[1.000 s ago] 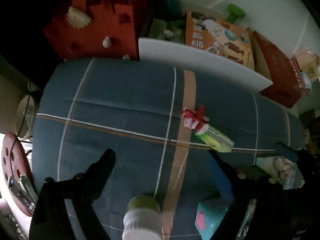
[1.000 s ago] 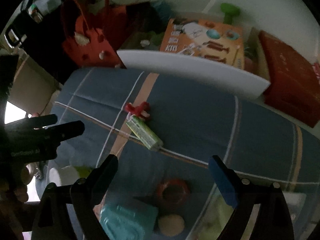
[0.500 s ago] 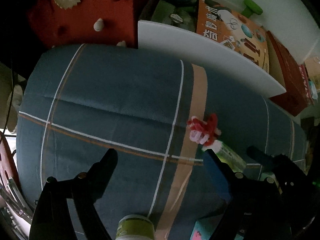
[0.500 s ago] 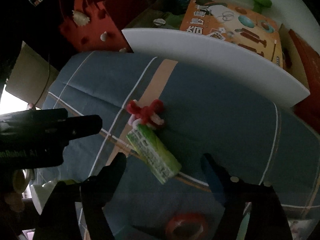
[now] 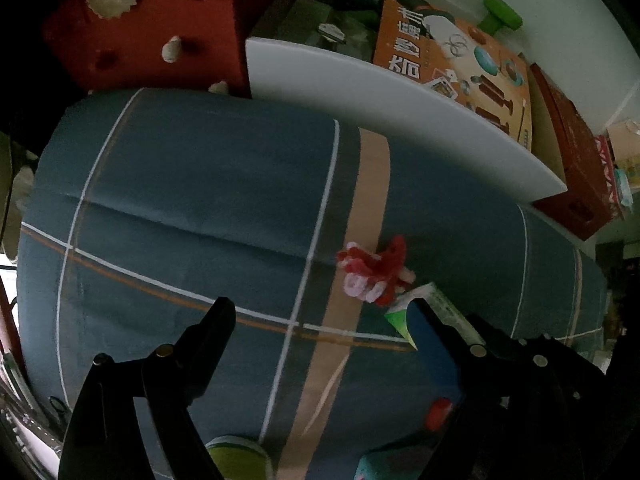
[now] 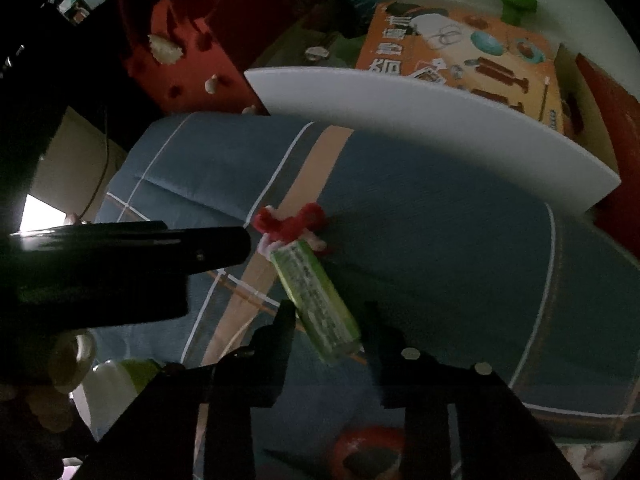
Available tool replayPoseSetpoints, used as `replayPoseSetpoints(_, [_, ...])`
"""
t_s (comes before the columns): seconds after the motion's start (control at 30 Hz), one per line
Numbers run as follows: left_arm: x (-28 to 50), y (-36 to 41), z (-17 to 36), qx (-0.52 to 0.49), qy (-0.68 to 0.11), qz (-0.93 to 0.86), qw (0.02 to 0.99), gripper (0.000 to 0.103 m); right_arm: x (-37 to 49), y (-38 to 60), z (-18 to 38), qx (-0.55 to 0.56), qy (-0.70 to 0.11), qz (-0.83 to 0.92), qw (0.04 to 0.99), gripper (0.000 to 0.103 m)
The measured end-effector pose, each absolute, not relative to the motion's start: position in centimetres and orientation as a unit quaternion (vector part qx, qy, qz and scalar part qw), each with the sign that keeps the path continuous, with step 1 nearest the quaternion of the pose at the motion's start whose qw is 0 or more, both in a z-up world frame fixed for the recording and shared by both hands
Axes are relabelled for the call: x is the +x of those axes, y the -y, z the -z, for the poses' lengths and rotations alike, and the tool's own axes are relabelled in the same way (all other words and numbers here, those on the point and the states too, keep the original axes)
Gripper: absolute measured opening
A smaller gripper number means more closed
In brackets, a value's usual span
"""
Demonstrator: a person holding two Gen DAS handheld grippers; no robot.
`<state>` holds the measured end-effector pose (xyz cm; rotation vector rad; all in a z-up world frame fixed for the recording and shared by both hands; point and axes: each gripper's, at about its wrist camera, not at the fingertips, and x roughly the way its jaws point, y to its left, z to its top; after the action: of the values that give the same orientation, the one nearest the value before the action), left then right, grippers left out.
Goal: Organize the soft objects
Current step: 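Grasp the green packet with the right tool while the left tool grasps the red clip, then carry the green packet and red clip over the white tray with both tools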
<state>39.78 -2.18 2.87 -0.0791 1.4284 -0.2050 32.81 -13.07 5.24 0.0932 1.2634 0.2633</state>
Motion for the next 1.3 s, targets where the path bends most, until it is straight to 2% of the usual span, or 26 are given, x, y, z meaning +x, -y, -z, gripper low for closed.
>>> replayPoseSetpoints(0.13, [39.9, 3.3, -2.2, -0.041, -0.660, 0.094, 0.744, 0.080, 32.4, 14.7, -6.0, 0.044, -0.585, -0.115, 0.802, 0.031])
replayPoseSetpoints(0.37, [40.6, 5.1, -0.6, -0.042, -0.663, 0.092, 0.742, 0.078, 31.8, 18.2, -6.4, 0.057, -0.585, -0.095, 0.804, 0.031])
replayPoseSetpoints(0.4, [40.7, 5.3, -0.3, -0.041, -0.664, 0.091, 0.741, 0.074, 31.7, 18.5, -6.4, 0.059, -0.585, -0.094, 0.804, 0.031])
replayPoseSetpoints(0.43, [40.8, 5.6, 0.0, -0.041, -0.666, 0.091, 0.739, 0.063, 31.6, 18.8, -6.4, 0.061, -0.584, -0.093, 0.804, 0.031])
replayPoseSetpoints(0.6, [41.1, 6.3, 0.6, -0.040, -0.665, 0.092, 0.740, 0.055, 31.2, 19.9, -6.1, 0.065, -0.587, -0.090, 0.802, 0.031])
replayPoseSetpoints(0.67, [41.0, 6.6, 0.6, -0.042, -0.663, 0.099, 0.741, 0.040, 31.2, 20.1, -6.0, 0.068, -0.588, -0.088, 0.801, 0.031])
replayPoseSetpoints(0.77, [40.7, 6.9, 0.4, -0.037, -0.662, 0.101, 0.742, 0.033, 30.9, 20.2, -6.1, 0.071, -0.587, -0.088, 0.801, 0.031])
replayPoseSetpoints(0.93, [39.3, 7.3, -0.2, -0.040, -0.657, 0.110, 0.745, 0.028, 30.1, 20.4, -7.0, 0.069, -0.585, -0.088, 0.803, 0.031])
replayPoseSetpoints(0.97, [39.1, 6.8, -0.5, -0.040, -0.655, 0.112, 0.746, 0.024, 30.0, 20.4, -7.3, 0.069, -0.585, -0.087, 0.804, 0.031])
replayPoseSetpoints(1.13, [37.6, 6.6, -1.9, -0.045, -0.650, 0.120, 0.749, 0.024, 28.8, 20.9, -9.0, 0.072, -0.581, -0.079, 0.807, 0.030])
replayPoseSetpoints(1.17, [37.2, 6.6, -2.4, -0.046, -0.649, 0.123, 0.750, 0.024, 28.5, 21.1, -9.4, 0.073, -0.580, -0.079, 0.808, 0.026])
replayPoseSetpoints(1.3, [35.4, 6.8, -4.1, -0.051, -0.643, 0.133, 0.753, 0.024, 26.9, 21.8, -11.4, 0.075, -0.574, -0.072, 0.812, 0.025])
